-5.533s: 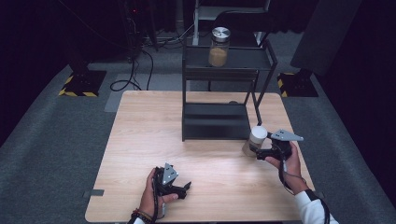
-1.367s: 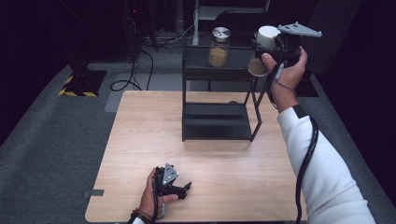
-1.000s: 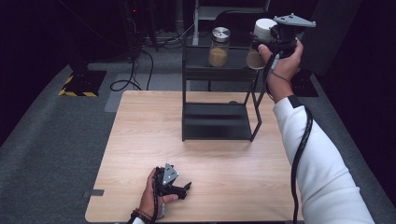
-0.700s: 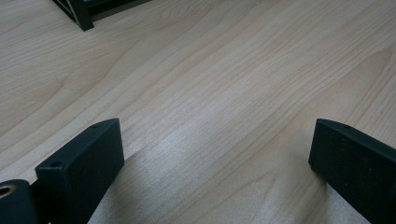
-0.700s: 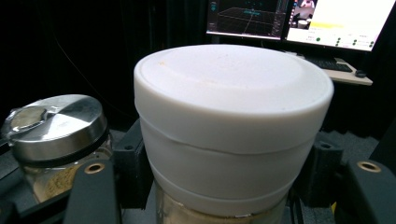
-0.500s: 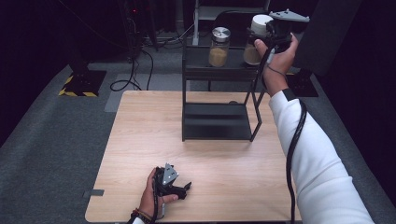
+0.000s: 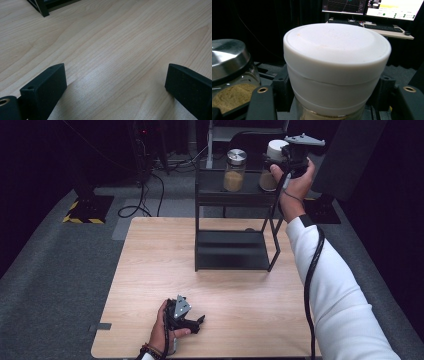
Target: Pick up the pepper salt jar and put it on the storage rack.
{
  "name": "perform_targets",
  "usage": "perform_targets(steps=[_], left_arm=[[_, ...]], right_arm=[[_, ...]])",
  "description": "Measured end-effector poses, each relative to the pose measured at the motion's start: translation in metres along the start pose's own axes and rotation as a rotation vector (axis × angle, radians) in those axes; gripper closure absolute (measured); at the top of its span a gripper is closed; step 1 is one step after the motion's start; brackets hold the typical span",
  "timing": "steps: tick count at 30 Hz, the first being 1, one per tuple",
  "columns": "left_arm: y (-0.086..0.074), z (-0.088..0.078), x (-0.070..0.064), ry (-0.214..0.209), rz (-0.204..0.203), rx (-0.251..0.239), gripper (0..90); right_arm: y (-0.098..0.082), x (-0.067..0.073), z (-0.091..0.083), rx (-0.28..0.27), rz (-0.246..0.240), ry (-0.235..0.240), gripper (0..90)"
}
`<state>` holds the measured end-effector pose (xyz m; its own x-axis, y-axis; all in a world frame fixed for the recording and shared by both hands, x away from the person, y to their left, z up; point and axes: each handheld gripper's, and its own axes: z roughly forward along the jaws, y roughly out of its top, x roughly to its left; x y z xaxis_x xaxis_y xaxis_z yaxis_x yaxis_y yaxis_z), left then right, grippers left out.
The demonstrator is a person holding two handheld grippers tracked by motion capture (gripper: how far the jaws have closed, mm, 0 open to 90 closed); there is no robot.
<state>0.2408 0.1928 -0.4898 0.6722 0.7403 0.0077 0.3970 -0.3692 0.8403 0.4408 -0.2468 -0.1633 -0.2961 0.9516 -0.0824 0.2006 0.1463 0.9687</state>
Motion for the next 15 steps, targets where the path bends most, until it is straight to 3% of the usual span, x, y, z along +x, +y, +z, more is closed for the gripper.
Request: perform_targets(steps=[10, 13, 15], left_arm=[[0.000, 0.000, 0.000, -0.001, 0.001, -0.001, 3.8], [0.000, 0.000, 0.000, -0.001, 0.001, -0.001, 3.9], [0.000, 0.000, 0.000, 0.000, 0.000, 0.000, 3.8]], right_arm=[[-0.006, 0.000, 0.000, -0.020, -0.003, 0.002, 33.4], [-0.010, 0.002, 0.001, -0.025, -0.028, -0.008, 28.0], [-0.011, 0.000, 0.001, -0.036, -0.036, 0.010, 23.8]])
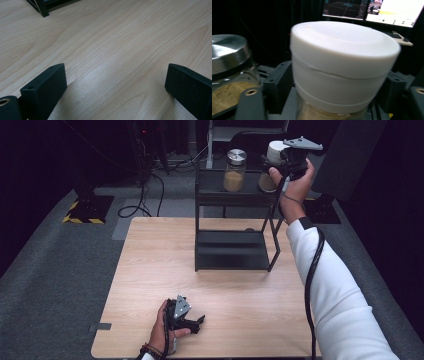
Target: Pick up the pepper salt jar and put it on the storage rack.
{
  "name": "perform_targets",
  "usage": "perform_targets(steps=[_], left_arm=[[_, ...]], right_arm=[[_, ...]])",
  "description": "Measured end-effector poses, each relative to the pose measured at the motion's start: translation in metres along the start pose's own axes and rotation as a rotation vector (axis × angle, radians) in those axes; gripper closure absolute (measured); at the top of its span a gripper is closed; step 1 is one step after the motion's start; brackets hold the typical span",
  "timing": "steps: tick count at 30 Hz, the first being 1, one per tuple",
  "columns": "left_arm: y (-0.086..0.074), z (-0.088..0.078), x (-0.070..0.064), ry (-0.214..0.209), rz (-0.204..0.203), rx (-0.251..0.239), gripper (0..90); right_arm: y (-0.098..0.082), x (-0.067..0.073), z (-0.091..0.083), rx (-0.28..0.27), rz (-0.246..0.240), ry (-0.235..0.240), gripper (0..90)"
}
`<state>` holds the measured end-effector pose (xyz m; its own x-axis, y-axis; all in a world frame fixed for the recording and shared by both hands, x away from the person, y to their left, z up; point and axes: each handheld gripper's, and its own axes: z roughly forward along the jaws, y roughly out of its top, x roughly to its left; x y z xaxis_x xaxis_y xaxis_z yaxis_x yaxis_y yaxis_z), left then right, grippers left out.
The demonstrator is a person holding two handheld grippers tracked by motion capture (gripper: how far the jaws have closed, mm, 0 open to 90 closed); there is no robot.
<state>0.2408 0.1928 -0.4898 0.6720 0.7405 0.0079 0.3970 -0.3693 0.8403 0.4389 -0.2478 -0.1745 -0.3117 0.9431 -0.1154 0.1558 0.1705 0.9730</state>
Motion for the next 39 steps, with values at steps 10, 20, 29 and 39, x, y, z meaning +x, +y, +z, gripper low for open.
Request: perform_targets(steps=[10, 20, 29, 39], left_arm=[[0.000, 0.000, 0.000, 0.001, -0.001, 0.000, 3.8], [0.000, 0.000, 0.000, 0.001, -0.002, 0.000, 3.8], [0.000, 0.000, 0.000, 0.001, -0.002, 0.000, 3.8], [0.000, 0.000, 0.000, 0.001, -0.002, 0.000, 3.8]], right_arm=[[0.008, -0.006, -0.022, -0.049, -0.087, 0.018, 9.7], [-0.013, -0.023, -0.060, -0.093, -0.067, 0.047, 8.2], [-0.041, -0.035, -0.095, -0.111, -0.064, 0.093, 8.0], [-0.068, -0.043, -0.128, -0.104, -0.060, 0.115, 4.6]])
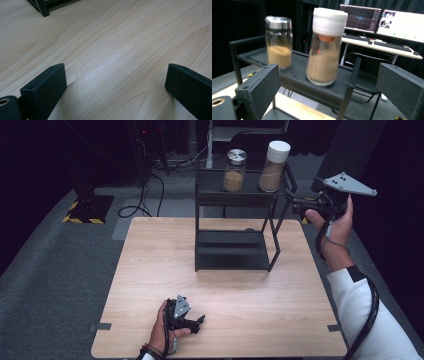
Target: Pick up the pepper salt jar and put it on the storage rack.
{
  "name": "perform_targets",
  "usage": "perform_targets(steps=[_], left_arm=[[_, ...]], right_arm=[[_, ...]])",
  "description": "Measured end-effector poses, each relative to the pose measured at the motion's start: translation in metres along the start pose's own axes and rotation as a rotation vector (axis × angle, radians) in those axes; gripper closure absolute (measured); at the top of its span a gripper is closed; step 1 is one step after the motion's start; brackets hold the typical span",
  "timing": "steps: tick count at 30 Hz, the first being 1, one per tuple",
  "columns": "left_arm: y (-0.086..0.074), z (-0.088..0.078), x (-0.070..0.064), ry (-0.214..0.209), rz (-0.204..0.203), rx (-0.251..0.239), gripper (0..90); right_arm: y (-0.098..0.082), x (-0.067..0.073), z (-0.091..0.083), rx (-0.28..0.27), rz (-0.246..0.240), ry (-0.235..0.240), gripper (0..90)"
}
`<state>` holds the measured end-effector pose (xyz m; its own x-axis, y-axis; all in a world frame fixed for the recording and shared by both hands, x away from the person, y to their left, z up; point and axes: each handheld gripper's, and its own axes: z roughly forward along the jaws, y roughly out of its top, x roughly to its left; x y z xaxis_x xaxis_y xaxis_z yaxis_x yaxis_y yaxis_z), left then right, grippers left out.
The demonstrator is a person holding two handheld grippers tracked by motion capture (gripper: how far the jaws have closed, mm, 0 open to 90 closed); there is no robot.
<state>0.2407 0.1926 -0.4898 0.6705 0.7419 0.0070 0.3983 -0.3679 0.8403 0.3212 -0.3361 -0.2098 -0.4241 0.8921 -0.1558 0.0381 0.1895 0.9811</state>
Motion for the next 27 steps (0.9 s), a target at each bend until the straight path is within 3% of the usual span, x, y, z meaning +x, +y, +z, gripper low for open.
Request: perform_targets(steps=[11, 27], left_arm=[[0.000, 0.000, 0.000, 0.000, 0.000, 0.000, 3.8], [0.000, 0.000, -0.001, 0.003, -0.003, -0.001, 3.8]], right_arm=[[-0.041, -0.003, -0.030, 0.012, 0.004, 0.013, 4.3], [-0.080, -0.001, -0.045, 0.044, 0.024, 0.031, 4.3]])
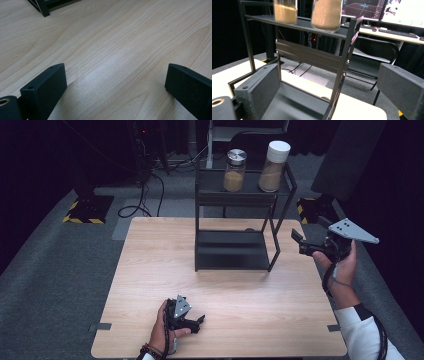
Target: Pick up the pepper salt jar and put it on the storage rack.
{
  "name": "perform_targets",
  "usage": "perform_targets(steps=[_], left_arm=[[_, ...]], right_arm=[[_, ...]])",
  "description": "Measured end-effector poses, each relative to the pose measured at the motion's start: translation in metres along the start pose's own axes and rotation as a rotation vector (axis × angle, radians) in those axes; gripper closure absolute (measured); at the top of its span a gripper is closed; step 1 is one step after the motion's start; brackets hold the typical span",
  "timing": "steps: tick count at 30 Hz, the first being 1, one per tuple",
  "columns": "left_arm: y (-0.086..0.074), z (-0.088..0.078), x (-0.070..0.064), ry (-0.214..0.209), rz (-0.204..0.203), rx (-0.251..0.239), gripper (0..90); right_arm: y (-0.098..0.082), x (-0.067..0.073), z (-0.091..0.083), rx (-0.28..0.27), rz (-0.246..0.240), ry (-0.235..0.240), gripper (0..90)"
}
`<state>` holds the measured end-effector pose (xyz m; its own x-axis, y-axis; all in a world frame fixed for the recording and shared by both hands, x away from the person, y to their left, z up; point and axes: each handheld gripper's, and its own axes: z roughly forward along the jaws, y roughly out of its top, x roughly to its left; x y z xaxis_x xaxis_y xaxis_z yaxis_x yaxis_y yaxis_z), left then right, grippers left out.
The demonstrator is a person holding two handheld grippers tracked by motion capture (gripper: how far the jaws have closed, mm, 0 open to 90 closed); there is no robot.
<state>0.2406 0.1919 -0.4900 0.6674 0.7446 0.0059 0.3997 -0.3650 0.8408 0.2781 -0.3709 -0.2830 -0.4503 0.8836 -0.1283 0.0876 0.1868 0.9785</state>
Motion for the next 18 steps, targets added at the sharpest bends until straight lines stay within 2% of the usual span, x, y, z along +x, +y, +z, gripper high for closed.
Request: perform_targets(steps=[6, 12, 18], left_arm=[[0.000, 0.000, 0.000, 0.000, 0.001, 0.000, 3.8], [0.000, 0.000, 0.000, -0.001, 0.002, 0.000, 3.8], [0.000, 0.000, 0.000, -0.001, 0.002, 0.000, 3.8]], right_arm=[[-0.014, 0.003, -0.005, 0.017, -0.005, 0.010, 4.3], [-0.032, 0.003, -0.011, 0.035, 0.015, 0.035, 4.4], [-0.046, 0.003, -0.015, 0.051, 0.018, 0.035, 4.4]])
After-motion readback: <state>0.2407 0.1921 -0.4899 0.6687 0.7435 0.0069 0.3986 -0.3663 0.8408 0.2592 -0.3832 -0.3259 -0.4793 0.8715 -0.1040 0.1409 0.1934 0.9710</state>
